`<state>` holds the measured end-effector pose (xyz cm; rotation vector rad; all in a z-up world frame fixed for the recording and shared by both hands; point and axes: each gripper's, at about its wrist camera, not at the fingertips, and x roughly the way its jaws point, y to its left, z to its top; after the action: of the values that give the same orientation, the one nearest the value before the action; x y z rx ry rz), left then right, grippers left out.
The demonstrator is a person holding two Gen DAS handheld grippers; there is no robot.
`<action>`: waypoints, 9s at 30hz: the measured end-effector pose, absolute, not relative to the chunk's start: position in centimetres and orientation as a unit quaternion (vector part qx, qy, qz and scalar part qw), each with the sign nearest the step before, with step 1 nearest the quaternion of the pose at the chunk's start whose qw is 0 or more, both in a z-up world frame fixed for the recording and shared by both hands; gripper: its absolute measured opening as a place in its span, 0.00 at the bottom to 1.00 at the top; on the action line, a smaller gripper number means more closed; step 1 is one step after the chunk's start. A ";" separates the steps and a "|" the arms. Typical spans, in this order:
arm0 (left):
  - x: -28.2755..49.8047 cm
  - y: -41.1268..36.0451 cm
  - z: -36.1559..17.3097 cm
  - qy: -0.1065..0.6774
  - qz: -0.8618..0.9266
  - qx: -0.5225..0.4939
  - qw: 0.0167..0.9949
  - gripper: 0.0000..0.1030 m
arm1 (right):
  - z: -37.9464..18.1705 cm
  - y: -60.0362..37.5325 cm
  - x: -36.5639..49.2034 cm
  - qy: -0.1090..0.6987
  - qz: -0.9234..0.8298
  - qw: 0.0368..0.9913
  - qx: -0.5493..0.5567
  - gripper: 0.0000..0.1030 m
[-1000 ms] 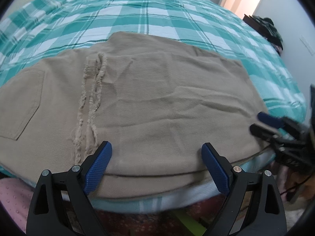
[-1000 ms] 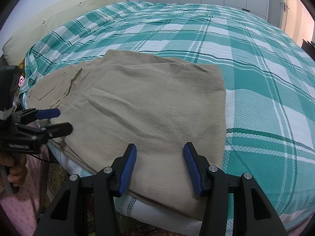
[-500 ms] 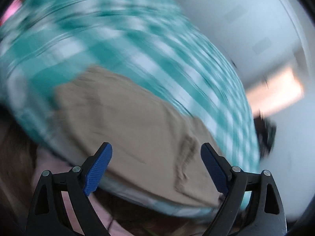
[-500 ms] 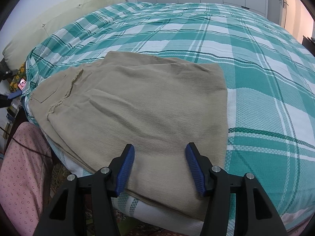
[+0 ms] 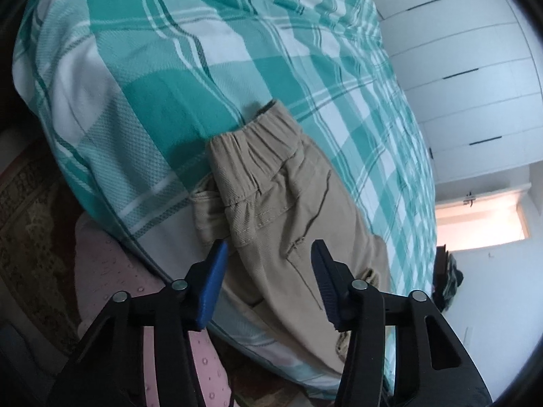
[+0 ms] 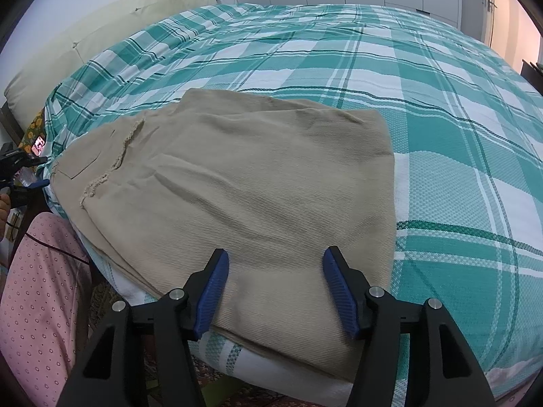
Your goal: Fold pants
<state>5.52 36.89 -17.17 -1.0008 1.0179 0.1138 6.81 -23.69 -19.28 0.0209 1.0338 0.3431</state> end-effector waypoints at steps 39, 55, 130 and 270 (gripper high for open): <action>4.1 38.7 -21.2 0.417 0.067 -0.510 0.749 0.45 | -19.3 -23.5 6.8 0.487 0.159 0.859 0.010 0.61; 5.1 25.9 -3.9 0.335 -0.043 -0.326 0.883 0.14 | -19.2 -23.3 6.8 0.486 0.160 0.859 0.014 0.61; 1.6 8.1 -11.1 0.380 -0.215 -0.062 0.897 0.95 | -14.7 -25.0 16.0 0.509 0.252 0.737 0.367 0.25; 8.3 0.9 -5.4 0.394 0.066 0.105 0.911 0.98 | -2.0 -20.6 8.2 0.419 -0.021 0.903 -0.093 0.99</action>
<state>8.26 0.89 -5.39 0.2165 0.8113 0.1354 8.15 -20.57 -2.03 -0.1920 0.8652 -0.0426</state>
